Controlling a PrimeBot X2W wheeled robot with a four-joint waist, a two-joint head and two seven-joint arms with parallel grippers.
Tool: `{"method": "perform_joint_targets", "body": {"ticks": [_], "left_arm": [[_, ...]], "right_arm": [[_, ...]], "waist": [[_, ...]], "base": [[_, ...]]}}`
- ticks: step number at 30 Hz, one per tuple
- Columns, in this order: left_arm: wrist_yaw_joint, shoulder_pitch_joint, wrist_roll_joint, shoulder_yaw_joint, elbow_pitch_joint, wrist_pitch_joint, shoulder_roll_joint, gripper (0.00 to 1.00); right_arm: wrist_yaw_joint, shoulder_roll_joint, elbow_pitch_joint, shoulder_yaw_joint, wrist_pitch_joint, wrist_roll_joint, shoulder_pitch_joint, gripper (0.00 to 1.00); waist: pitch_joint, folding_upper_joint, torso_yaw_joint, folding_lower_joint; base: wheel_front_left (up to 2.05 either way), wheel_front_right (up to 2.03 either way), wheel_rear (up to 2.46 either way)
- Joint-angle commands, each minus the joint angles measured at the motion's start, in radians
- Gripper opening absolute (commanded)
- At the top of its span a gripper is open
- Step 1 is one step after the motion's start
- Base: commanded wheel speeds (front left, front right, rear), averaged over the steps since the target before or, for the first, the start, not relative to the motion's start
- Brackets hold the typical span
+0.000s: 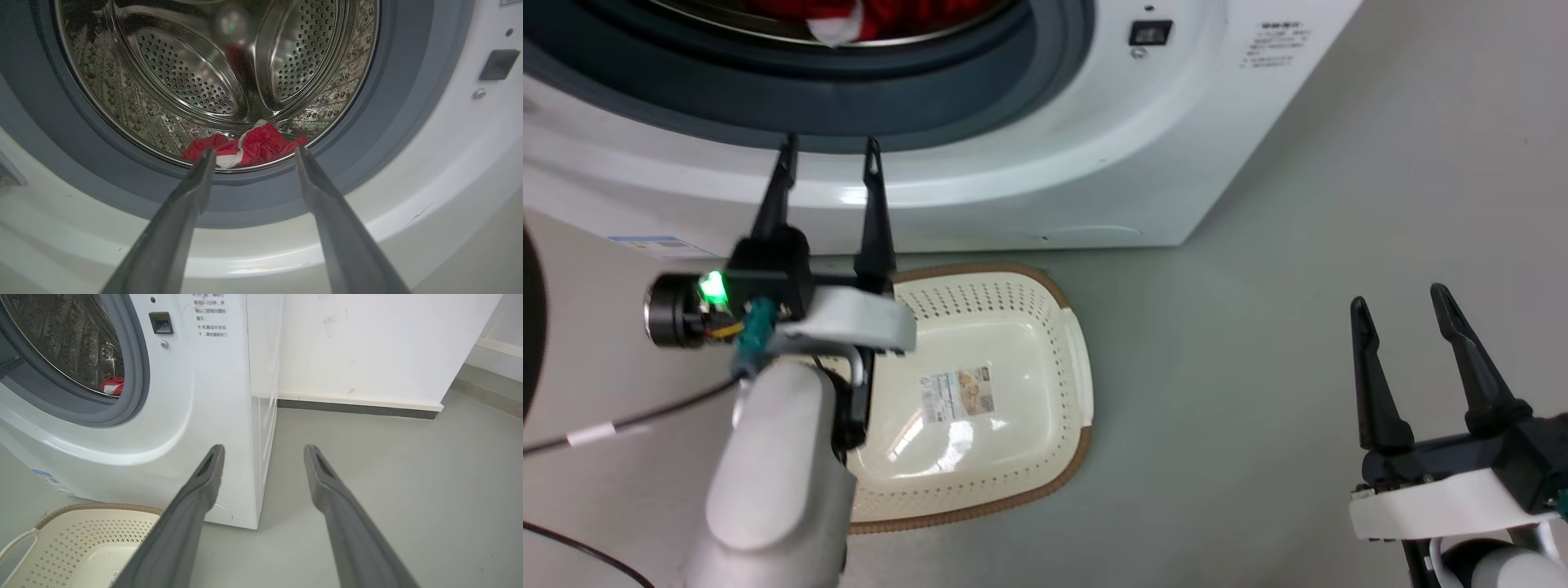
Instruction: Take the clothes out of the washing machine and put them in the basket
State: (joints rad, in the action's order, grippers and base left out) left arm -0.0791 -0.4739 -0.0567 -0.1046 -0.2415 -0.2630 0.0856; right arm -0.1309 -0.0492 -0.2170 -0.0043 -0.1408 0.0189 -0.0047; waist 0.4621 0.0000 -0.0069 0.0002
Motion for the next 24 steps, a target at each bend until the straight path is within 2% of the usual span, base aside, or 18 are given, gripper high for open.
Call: {"method": "perform_joint_targets", "body": {"ticks": [1, 7, 12, 24], "left_arm": [[0.012, -0.089, 0.002, 0.023, -0.069, -0.003, 0.028, 1.00], [0.043, -0.257, -0.003, 0.043, -0.238, -0.003, 0.083, 1.00], [0.052, -0.400, -0.010, 0.056, -0.378, 0.025, 0.123, 1.00], [0.107, -0.693, -0.020, 0.049, -0.637, 0.247, 0.225, 1.00]], "right_arm": [[0.000, -0.002, 0.018, 0.013, -0.016, 0.011, -0.034, 1.00], [0.000, -0.002, 0.064, 0.040, -0.042, 0.035, -0.072, 1.00], [0.000, -0.001, 0.106, 0.060, -0.066, 0.057, -0.096, 1.00], [0.000, -0.001, 0.172, 0.111, -0.101, 0.098, -0.138, 1.00]], "waist": [[0.070, 0.0000, -0.054, -0.0002], [0.116, 0.0000, -0.097, -0.0002], [0.144, 0.0000, -0.129, -0.0002], [0.186, 0.0000, -0.192, -0.0002]], "base": [[0.00, 0.00, 0.00], [0.00, 0.00, 0.00], [0.00, 0.00, 0.00], [0.00, 0.00, 0.00]]}}
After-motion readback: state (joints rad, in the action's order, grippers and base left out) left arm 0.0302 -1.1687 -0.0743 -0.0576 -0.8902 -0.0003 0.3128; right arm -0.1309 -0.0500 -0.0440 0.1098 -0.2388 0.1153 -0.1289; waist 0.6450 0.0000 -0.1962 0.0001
